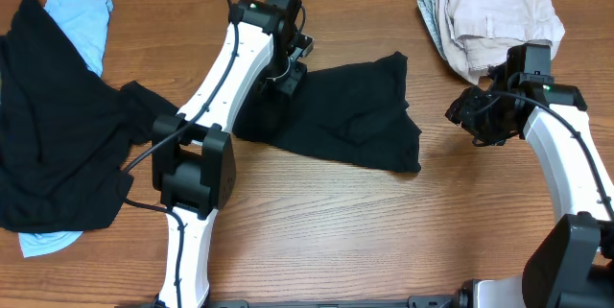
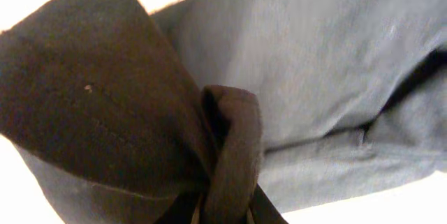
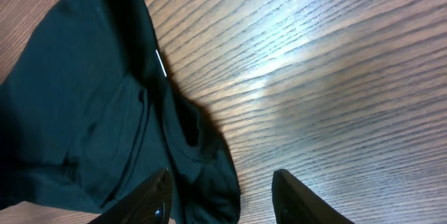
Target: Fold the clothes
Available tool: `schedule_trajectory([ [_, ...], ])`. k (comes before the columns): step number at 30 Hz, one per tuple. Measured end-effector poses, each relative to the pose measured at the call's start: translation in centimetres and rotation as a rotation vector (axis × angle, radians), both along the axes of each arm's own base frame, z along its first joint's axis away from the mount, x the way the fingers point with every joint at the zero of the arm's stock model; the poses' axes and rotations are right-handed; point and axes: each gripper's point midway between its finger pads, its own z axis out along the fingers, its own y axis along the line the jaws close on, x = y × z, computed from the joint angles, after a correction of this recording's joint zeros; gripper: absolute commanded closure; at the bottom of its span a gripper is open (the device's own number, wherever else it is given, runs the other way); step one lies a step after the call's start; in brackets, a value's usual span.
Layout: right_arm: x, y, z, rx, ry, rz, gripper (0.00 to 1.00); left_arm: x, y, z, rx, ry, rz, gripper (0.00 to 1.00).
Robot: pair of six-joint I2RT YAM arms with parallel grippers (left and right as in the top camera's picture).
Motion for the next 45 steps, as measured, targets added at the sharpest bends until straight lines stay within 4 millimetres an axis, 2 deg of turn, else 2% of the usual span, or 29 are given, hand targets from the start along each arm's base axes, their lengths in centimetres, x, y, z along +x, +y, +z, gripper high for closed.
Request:
schedule_trajectory([
  [1,0.0,0.0,0.0,-0.001,-0.002,0.0,0.51,0.2,-0.2,0.0,-0.012,-0.007,0.006,0.71],
  [2,0.1,0.0,0.0,-0.001,-0.003,0.0,0.5,0.4,-0.5,0.1,-0.028,-0.011,0.01,0.54],
  [3,0.1,0.0,0.0,-0.001,-0.004,0.0,0.5,0.5,-1.0,0.2,-0.053,-0.014,0.015,0.5],
  [6,0.2,0.0,0.1,-0.001,-0.008,0.0,0.5,0.3,-2.1,0.4,-0.119,0.003,0.02,0.43],
  [13,0.6,-0.1,0.2,-0.003,-0.024,0.0,0.51,-0.4,-4.6,1.2,-0.268,0.05,0.01,0.41],
  [16,0.6,-0.1,0.2,-0.004,-0.024,0.0,0.51,-1.1,-4.7,1.1,-0.265,0.078,0.01,0.38],
  [22,1.4,-0.2,0.0,-0.016,-0.053,0.025,0.5,-2.0,-1.3,0.1,-0.08,0.098,0.042,0.33],
  [23,1.6,-0.2,-0.3,-0.016,-0.054,0.032,0.44,-1.9,-0.6,0.0,-0.049,0.093,0.049,0.32],
  [25,2.1,0.1,-1.2,-0.005,-0.051,0.056,0.42,-1.4,0.6,-0.1,-0.007,0.073,0.065,0.3],
  [28,2.7,0.9,-3.0,0.03,-0.038,0.101,0.33,0.1,2.3,-0.1,0.017,0.032,0.1,0.28],
  [31,3.3,2.5,-5.3,0.094,-0.018,0.162,0.24,1.2,4.6,-0.1,0.029,0.008,0.149,0.26],
  [37,4.0,6.2,-8.3,0.247,-0.012,0.253,0.23,2.1,7.9,-0.1,0.046,0.001,0.216,0.25],
  [45,5.2,10.8,-8.4,0.444,-0.03,0.258,0.27,2.5,8.2,-0.1,0.046,-0.011,0.222,0.22],
])
